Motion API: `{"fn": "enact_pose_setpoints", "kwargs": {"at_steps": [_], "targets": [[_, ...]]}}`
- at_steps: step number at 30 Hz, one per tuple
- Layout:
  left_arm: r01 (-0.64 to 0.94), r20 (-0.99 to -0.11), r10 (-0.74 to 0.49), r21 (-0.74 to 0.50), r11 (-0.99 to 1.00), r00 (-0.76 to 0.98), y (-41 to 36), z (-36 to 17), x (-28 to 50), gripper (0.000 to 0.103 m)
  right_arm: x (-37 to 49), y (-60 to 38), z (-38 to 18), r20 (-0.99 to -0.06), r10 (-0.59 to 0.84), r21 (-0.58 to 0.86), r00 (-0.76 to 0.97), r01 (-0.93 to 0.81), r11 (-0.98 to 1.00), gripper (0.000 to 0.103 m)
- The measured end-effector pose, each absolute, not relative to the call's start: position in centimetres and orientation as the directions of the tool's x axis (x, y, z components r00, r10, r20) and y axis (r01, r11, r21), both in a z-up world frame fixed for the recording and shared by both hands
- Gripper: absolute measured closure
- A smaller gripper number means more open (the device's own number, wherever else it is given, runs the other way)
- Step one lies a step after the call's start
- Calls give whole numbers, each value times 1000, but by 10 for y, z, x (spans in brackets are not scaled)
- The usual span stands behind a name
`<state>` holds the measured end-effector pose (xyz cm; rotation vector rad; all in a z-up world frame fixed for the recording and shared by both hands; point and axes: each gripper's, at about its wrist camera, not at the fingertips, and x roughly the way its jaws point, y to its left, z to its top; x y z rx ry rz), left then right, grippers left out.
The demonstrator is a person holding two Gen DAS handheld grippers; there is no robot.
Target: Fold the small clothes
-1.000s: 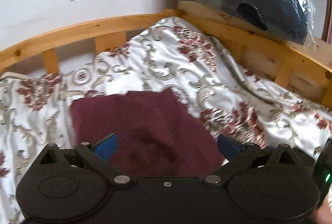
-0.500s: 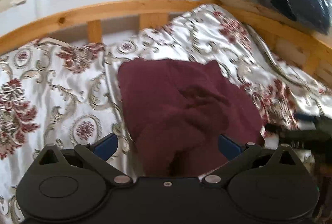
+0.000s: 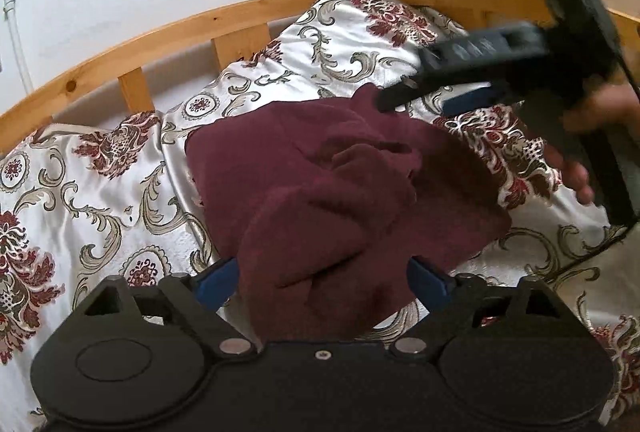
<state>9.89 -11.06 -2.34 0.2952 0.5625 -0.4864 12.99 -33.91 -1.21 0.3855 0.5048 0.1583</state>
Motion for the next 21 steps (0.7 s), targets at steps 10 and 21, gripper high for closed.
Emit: {"fn": "enact_pose_setpoints", "kwargs": {"at_steps": [10, 21], "targets": [[469, -588, -325, 108, 876, 741, -100, -25, 116, 37, 185, -321, -25, -503, 262, 412, 823, -38, 910, 31], [435, -576, -307, 95, 895, 758, -99, -25, 117, 77, 183, -322, -20, -459, 247, 414, 853, -41, 909, 94]]}}
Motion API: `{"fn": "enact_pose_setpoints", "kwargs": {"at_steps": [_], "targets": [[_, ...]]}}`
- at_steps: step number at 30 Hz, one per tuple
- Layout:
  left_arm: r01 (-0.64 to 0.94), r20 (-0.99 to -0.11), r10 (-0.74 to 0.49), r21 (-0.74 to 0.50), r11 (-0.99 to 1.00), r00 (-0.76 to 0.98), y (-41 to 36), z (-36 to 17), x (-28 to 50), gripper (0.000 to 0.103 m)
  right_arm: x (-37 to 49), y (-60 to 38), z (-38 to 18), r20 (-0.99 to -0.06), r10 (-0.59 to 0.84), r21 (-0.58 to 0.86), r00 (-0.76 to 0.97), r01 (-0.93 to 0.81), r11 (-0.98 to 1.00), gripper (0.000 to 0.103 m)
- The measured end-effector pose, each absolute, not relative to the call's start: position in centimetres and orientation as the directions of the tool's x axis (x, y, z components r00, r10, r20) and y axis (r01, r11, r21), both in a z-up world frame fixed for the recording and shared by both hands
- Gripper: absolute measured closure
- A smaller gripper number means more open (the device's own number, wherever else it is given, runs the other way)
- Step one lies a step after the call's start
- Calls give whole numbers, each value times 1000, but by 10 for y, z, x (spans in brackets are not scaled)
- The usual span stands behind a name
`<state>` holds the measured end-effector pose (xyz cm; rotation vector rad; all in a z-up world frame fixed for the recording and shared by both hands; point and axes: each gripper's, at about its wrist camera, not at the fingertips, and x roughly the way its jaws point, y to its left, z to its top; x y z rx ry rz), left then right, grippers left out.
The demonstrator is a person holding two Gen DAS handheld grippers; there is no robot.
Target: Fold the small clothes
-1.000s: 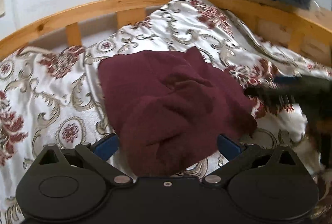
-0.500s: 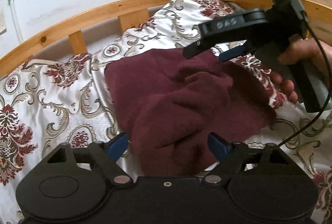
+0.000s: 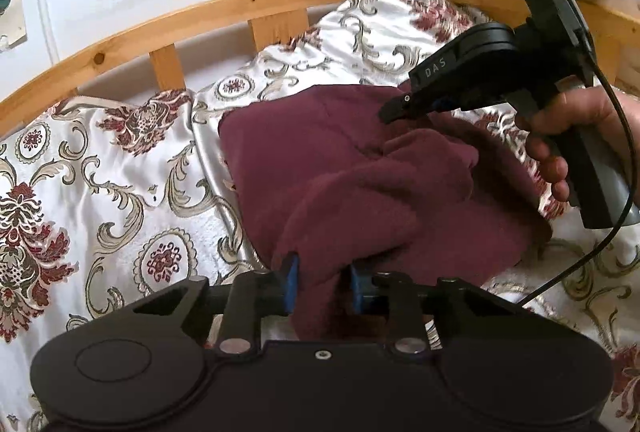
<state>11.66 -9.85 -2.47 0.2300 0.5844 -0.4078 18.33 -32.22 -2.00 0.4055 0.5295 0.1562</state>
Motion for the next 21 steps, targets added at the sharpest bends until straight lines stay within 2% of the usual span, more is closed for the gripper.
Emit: {"fn": "enact_pose_setpoints", "kwargs": {"at_steps": [8, 17, 21], "targets": [[495, -540, -412, 9, 869, 734, -98, -20, 111, 78, 143, -334, 1, -396, 173, 325, 902, -38, 945, 94], [584, -504, -509, -12, 812, 698, -111, -22, 98, 79, 118, -365, -20, -409, 114, 392, 905, 61, 918, 94], [596, -514, -513, -4, 803, 688, -118, -27, 98, 79, 117, -375, -32, -435, 103, 407, 895, 93, 908, 94]]}}
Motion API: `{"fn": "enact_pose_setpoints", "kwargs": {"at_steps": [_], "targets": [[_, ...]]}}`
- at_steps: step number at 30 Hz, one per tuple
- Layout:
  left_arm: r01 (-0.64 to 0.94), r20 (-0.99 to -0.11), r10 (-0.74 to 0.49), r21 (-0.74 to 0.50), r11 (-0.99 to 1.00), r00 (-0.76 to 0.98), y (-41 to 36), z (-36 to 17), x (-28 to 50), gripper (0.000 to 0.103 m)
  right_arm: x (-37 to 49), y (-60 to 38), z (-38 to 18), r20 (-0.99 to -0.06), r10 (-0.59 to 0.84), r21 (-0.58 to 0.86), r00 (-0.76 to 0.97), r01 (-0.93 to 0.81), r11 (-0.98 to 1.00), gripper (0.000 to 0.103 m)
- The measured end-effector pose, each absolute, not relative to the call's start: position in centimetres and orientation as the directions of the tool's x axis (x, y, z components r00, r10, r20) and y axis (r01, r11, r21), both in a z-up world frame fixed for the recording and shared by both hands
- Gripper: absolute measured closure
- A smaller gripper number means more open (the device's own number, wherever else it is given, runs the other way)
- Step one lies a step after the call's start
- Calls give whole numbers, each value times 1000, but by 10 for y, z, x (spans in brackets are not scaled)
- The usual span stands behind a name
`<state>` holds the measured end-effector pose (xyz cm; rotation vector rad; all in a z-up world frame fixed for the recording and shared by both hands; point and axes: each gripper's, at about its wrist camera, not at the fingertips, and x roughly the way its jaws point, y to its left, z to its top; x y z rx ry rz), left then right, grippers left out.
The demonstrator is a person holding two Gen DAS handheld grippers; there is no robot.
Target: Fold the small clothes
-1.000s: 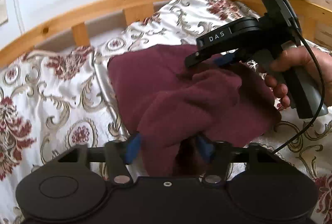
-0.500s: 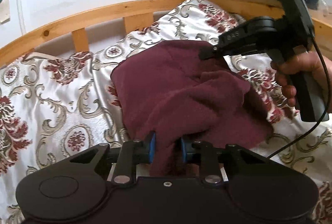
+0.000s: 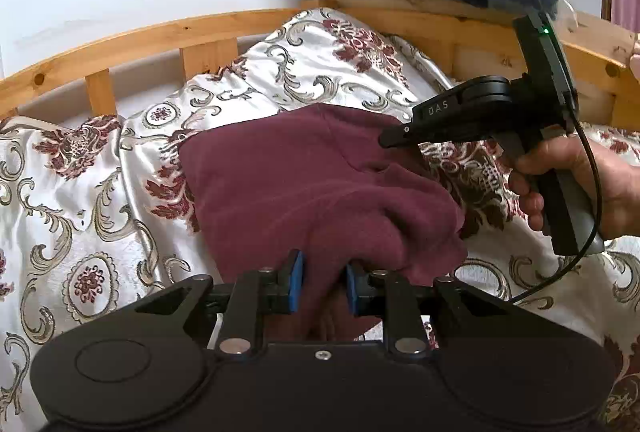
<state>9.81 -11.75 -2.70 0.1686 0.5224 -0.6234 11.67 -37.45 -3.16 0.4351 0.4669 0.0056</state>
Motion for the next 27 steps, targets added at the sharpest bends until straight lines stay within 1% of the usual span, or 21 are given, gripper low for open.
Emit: {"fn": "enact_pose_setpoints", "kwargs": {"at_steps": [6, 11, 12, 13, 14, 15, 16, 17, 23, 24, 27], "targets": [[604, -517, -519, -6, 797, 680, -119, -29, 98, 79, 115, -379, -41, -452, 101, 436, 886, 121, 892, 93], [608, -518, -517, 6, 794, 681, -121, -30, 96, 78, 111, -376, -38, -460, 106, 445, 882, 126, 886, 78], [609, -518, -519, 5, 793, 680, -120, -30, 96, 78, 111, -377, -39, -461, 111, 454, 880, 126, 882, 69], [609, -517, -521, 0, 793, 679, -120, -30, 96, 78, 111, -377, -40, -462, 116, 463, 879, 127, 877, 68], [609, -518, -522, -3, 793, 678, -119, -30, 96, 78, 111, -377, -41, -465, 117, 465, 877, 130, 876, 68], [609, -519, -523, -6, 793, 676, -119, -30, 96, 78, 112, -377, -41, -469, 122, 465, 875, 128, 876, 72], [611, -520, -524, -5, 792, 675, -119, -30, 96, 78, 113, -376, -41, -474, 119, 458, 873, 128, 880, 89], [615, -521, -525, 0, 789, 673, -119, -30, 96, 78, 115, -375, -39, -477, 103, 439, 873, 135, 888, 94], [648, -526, -535, 40, 761, 661, -124, -33, 89, 77, 127, -373, -14, -431, 46, 356, 901, 123, 926, 94], [653, -528, -532, 56, 756, 662, -127, -34, 88, 77, 130, -373, -11, -429, 43, 344, 902, 120, 931, 94], [657, -533, -523, 86, 749, 665, -131, -37, 85, 76, 137, -372, -18, -463, 39, 313, 885, 123, 942, 94]]}}
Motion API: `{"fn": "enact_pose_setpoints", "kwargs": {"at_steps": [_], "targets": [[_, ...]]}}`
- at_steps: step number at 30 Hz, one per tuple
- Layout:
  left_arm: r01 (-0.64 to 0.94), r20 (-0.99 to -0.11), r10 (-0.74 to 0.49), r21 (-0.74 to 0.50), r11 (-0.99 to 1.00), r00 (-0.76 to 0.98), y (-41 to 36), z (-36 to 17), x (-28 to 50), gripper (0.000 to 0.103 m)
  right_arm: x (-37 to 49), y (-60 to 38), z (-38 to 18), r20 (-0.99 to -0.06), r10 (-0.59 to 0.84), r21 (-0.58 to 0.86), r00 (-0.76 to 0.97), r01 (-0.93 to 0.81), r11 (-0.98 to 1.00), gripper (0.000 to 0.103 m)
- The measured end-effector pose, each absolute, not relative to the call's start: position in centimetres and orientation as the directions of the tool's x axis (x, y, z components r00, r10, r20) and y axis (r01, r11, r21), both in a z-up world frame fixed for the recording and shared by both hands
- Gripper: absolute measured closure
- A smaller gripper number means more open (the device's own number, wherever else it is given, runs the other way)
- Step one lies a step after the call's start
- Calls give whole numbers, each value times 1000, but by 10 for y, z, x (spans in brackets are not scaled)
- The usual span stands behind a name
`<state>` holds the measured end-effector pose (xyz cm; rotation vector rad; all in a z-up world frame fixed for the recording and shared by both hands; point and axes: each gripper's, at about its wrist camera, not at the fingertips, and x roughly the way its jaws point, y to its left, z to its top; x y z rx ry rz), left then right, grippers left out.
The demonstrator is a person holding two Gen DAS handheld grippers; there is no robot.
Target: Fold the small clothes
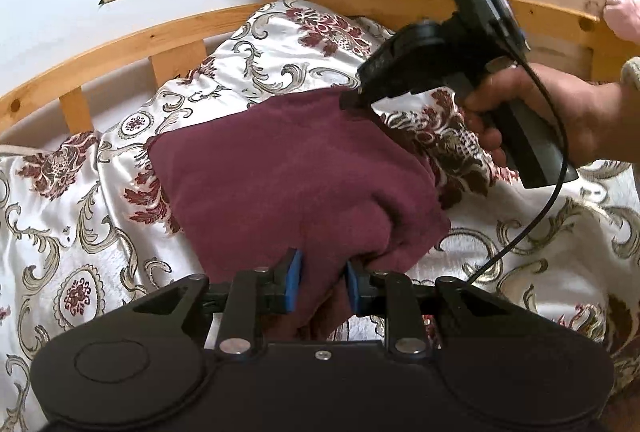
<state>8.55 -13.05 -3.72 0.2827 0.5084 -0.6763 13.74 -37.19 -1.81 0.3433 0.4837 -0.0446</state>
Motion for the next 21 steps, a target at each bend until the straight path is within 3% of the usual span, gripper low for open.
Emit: {"fn": "enact_pose_setpoints", "kwargs": {"at_steps": [2, 3, 4, 6, 9, 12, 14, 16, 21], "targets": [[662, -540, -528, 76, 745, 656, -130, -38, 86, 72, 137, -373, -29, -495, 40, 310, 868, 133, 941, 92], [664, -542, -532, 65, 745, 650, -129, -38, 87, 69, 133, -374, -32, -498, 39, 321, 866, 142, 936, 80], [665, -544, -536, 55, 745, 646, -129, -38, 88, 67, 125, -375, -34, -492, 30, 334, 870, 157, 929, 57], [671, -544, -550, 31, 741, 633, -128, -37, 89, 61, 108, -375, -33, -477, 15, 336, 879, 166, 927, 32], [675, -546, -556, 24, 738, 627, -127, -37, 90, 60, 74, -371, -26, -435, 78, 361, 897, 94, 928, 25], [673, -549, -574, -28, 739, 607, -121, -33, 94, 60, 44, -363, -25, -423, 147, 372, 894, 24, 928, 25], [668, -550, -592, -80, 740, 589, -116, -32, 99, 60, 26, -353, -24, -422, 210, 365, 882, -47, 930, 35], [663, -551, -603, -116, 740, 577, -112, -32, 103, 60, 16, -342, -26, -439, 258, 345, 860, -104, 933, 53], [665, -553, -603, -113, 738, 575, -113, -33, 104, 60, 18, -310, -34, -495, 315, 282, 810, -193, 940, 68]]}}
